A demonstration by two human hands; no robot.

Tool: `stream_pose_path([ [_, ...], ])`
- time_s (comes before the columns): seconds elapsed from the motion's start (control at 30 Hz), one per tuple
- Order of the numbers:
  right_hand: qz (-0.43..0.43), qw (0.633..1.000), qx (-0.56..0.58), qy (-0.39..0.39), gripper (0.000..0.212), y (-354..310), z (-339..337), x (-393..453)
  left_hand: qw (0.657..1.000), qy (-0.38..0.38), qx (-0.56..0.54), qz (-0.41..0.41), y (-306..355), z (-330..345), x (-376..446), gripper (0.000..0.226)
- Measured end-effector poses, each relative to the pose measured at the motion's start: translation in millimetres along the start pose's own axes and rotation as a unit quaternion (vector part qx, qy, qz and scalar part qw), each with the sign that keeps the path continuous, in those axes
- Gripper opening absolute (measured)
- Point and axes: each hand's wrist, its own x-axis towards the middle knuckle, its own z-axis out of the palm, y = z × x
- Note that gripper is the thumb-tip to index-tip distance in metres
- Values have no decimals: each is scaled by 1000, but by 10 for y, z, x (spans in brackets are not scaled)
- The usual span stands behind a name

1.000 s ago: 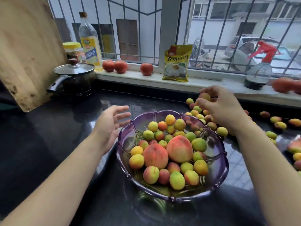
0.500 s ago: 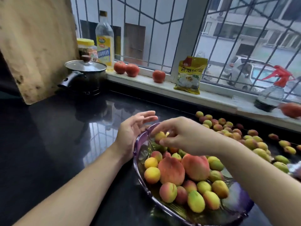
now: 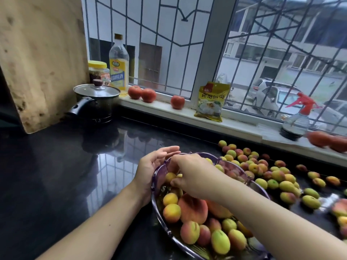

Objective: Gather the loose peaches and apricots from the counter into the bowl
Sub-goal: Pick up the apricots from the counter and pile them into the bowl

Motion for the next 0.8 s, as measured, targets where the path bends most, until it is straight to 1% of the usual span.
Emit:
stream_pose_path([
  [0.1, -2, 1000, 20, 8, 20, 12, 32, -20, 1000, -5, 5, 0, -13, 9, -13, 59],
  [0.2, -11, 999, 44, 12, 27, 31, -14, -73, 1000, -10, 4, 2, -24, -18, -21, 55],
  [0.23, -8, 997, 65, 40, 25, 76, -70, -97, 1000, -15, 5, 3, -28, -37, -16, 54],
  [0.3, 23, 986, 97, 131, 18, 234, -238, -150, 1000, -15, 9, 5, -36, -68, -11, 53],
  [0.37, 94, 962, 123, 225, 14, 547, -407, -182, 1000, -16, 11, 6, -45, -71, -6, 54],
  [0.4, 137, 946, 142, 256, 16, 765, -456, -191, 1000, -20, 10, 2, -50, -62, -4, 54],
  [0.43, 179, 933, 156, 270, 18, 984, -477, -201, 1000, -25, 6, -4, -56, -56, -1, 54],
  [0.47, 218, 926, 153, 266, 21, 1201, -460, -208, 1000, -29, -1, -13, -60, -52, 2, 54],
  [0.5, 251, 927, 134, 245, 23, 1395, -412, -220, 999, -32, -7, -22, -63, -50, 6, 55],
  [0.57, 298, 935, 75, 175, 21, 1672, -253, -276, 999, -34, -13, -36, -63, -56, 21, 55],
  [0.6, 301, 941, 43, 151, 19, 1747, -177, -309, 998, -37, -12, -40, -66, -66, 25, 55],
  [0.67, 280, 951, -20, 131, 18, 1855, -67, -365, 998, -48, -9, -45, -75, -84, 34, 55],
  [0.73, 290, 947, -55, 130, 23, 1913, -30, -401, 998, -53, -1, -46, -79, -95, 42, 56],
  [0.8, 315, 940, -79, 107, 29, 1946, -6, -426, 998, -56, 5, -42, -79, -102, 44, 56],
])
